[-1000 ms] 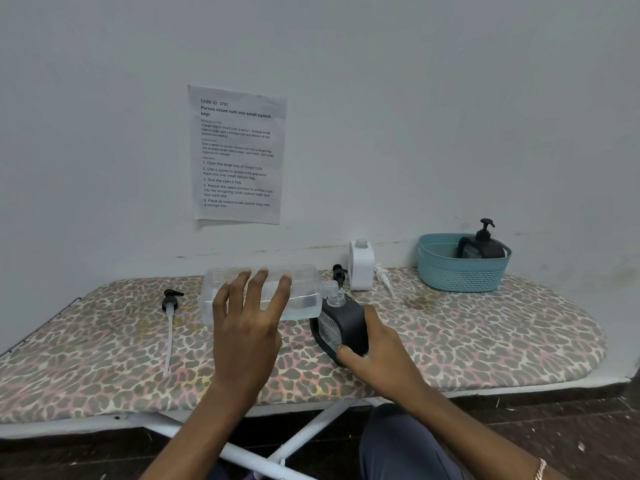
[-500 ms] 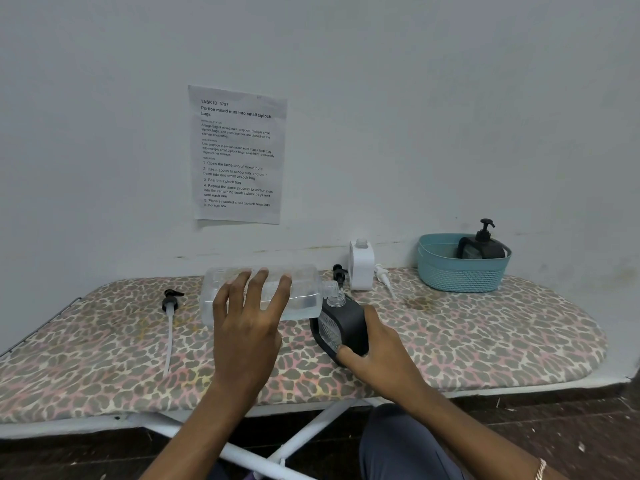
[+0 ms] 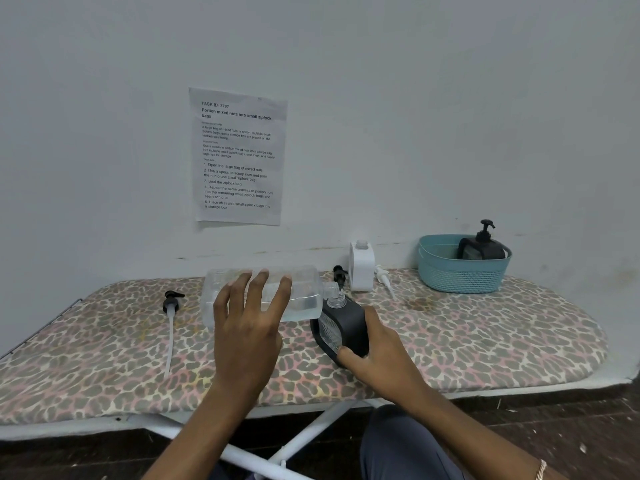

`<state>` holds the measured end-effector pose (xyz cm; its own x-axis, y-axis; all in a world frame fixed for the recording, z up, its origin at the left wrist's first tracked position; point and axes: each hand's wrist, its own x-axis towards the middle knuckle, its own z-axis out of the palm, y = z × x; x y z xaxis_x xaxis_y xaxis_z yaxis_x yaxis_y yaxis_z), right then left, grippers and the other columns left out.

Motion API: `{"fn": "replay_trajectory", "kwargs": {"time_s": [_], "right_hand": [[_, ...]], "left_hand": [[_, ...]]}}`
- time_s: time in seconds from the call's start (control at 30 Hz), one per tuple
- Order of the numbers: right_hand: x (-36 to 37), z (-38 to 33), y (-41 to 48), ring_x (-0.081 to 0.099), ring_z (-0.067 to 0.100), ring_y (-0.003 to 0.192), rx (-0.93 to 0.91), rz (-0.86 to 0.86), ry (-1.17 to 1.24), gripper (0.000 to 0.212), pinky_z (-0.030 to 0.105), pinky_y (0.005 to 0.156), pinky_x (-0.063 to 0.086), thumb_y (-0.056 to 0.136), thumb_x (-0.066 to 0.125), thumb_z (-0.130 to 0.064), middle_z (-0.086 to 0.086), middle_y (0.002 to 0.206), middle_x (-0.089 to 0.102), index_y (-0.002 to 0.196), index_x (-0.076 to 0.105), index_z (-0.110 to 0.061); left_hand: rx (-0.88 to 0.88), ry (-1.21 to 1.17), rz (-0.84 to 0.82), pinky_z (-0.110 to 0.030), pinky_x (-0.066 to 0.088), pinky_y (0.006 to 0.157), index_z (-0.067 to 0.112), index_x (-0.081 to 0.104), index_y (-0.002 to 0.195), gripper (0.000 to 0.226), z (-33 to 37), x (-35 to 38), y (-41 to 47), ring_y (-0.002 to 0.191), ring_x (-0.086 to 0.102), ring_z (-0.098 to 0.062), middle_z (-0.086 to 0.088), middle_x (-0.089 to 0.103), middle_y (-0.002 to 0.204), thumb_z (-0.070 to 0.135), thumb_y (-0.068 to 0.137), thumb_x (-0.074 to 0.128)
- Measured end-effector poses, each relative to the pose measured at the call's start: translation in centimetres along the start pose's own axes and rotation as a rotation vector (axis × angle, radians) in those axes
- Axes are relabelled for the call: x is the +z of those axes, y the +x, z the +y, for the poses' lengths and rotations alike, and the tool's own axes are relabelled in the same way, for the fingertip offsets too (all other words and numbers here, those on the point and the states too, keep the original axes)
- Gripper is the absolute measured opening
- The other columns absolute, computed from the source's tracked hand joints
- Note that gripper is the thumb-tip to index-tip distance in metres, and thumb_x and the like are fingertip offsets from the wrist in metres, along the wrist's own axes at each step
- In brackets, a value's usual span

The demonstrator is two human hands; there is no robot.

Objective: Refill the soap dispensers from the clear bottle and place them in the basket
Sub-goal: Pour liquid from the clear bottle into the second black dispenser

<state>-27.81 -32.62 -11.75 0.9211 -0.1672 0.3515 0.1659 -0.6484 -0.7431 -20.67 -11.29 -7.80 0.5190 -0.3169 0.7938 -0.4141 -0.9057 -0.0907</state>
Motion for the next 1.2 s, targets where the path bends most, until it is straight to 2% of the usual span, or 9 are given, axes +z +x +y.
{"fn": "replay_trajectory", "kwargs": {"time_s": [0.33,0.53,0.7,1.03,1.2], "right_hand": [[-0.07,-0.1,-0.03,0.063,-0.003,0.094,0.003,-0.003,0.004,0.048,0.028,0.078,0.058,0.086,0.073,-0.038,-0.018,0.105,0.065,0.125,0.044,-0.037],[-0.11,-0.22,-0.07,0.061,-0.006,0.094,0.003,-0.003,0.001,0.047,0.019,0.073,0.055,0.086,0.073,-0.037,-0.019,0.104,0.065,0.123,0.044,-0.036],[-0.04,-0.1,-0.03,0.063,-0.003,0.094,0.003,0.001,0.001,0.048,0.025,0.076,0.056,0.085,0.073,-0.038,-0.018,0.104,0.065,0.124,0.045,-0.035],[-0.13,-0.07,-0.04,0.062,-0.005,0.094,-0.001,0.003,0.009,0.049,0.017,0.073,0.053,0.086,0.073,-0.036,-0.019,0.105,0.065,0.126,0.045,-0.035],[-0.11,-0.08,-0.05,0.063,-0.004,0.093,-0.007,-0.001,0.012,0.048,0.019,0.073,0.054,0.085,0.073,-0.036,-0.018,0.105,0.066,0.125,0.046,-0.034]], "left_hand": [[0.002,0.005,-0.009,-0.057,0.035,0.109,0.014,0.069,0.134,0.079,-0.02,0.0,0.01,0.13,0.056,-0.044,-0.02,0.064,0.136,-0.017,0.061,0.067],[0.0,0.004,-0.009,-0.057,0.035,0.108,0.014,0.07,0.133,0.079,-0.02,-0.02,0.0,0.129,0.057,-0.045,-0.02,0.064,0.135,-0.018,0.06,0.067],[0.002,0.006,-0.013,-0.057,0.035,0.108,0.014,0.069,0.133,0.08,-0.06,0.0,0.02,0.129,0.056,-0.044,-0.02,0.064,0.135,-0.017,0.06,0.068],[0.001,0.012,-0.016,-0.056,0.035,0.108,0.014,0.07,0.133,0.08,0.01,-0.12,0.01,0.129,0.057,-0.044,-0.02,0.064,0.136,-0.017,0.059,0.069],[0.003,0.01,-0.015,-0.056,0.035,0.109,0.014,0.07,0.133,0.079,0.06,-0.08,0.09,0.129,0.056,-0.044,-0.02,0.064,0.136,-0.017,0.06,0.068]]}}
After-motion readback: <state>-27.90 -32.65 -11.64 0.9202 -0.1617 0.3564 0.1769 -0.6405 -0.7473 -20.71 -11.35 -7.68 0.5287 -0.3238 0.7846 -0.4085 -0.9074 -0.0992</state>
